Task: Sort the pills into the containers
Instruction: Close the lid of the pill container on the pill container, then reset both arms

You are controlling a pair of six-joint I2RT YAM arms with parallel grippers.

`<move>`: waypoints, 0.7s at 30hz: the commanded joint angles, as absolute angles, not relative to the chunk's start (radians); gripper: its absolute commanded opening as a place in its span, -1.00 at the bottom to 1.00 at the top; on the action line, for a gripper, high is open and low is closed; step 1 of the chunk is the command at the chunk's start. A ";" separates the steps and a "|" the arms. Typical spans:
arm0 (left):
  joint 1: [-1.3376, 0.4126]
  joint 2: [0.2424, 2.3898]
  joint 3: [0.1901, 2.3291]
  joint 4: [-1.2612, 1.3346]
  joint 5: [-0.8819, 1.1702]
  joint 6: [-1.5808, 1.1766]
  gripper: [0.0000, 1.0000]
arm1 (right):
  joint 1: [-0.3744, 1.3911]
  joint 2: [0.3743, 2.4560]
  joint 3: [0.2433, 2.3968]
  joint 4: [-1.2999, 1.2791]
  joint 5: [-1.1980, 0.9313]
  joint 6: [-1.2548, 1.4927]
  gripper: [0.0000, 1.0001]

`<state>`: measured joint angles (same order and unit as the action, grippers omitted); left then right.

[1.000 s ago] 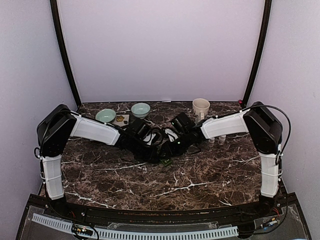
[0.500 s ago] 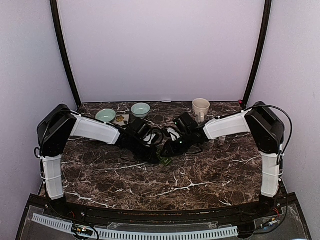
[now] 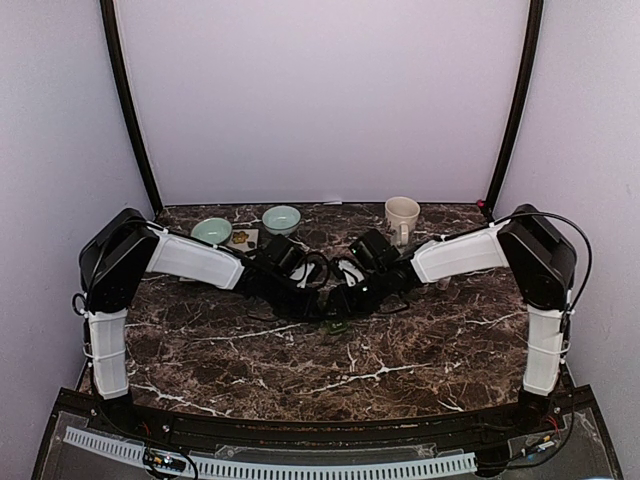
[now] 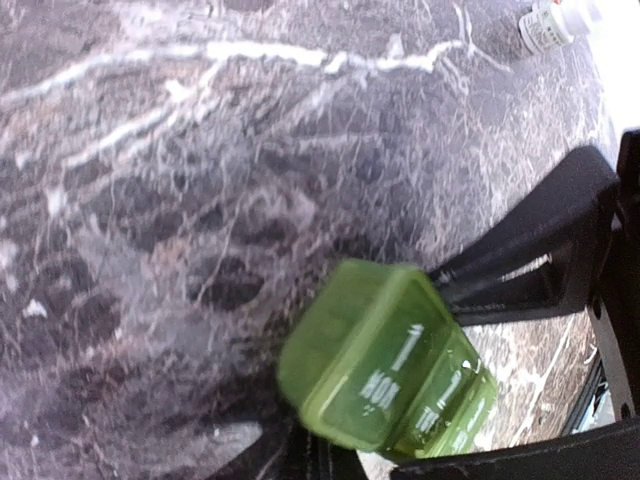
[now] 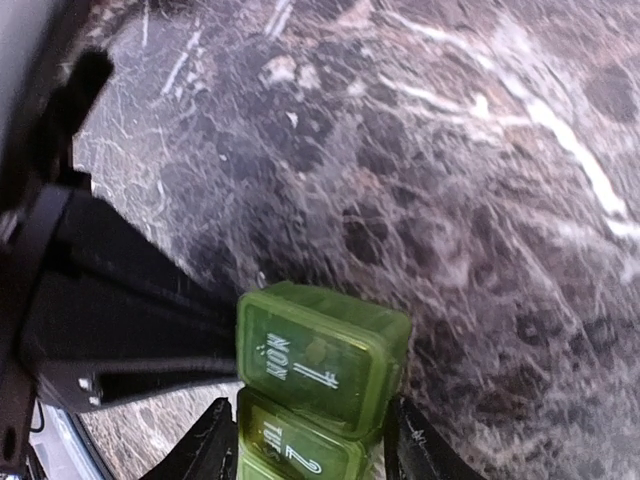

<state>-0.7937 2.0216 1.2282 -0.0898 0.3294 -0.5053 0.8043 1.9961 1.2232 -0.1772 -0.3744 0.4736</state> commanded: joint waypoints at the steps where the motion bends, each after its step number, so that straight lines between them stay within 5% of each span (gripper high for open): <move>1: -0.780 2.041 1.246 -0.076 0.289 -0.505 -1.00 | 0.811 1.970 1.190 -0.285 -0.325 0.489 0.00; 21: -0.769 2.070 1.283 -0.087 0.310 -0.499 -1.00 | 0.786 1.896 1.160 -0.306 -0.219 0.489 0.16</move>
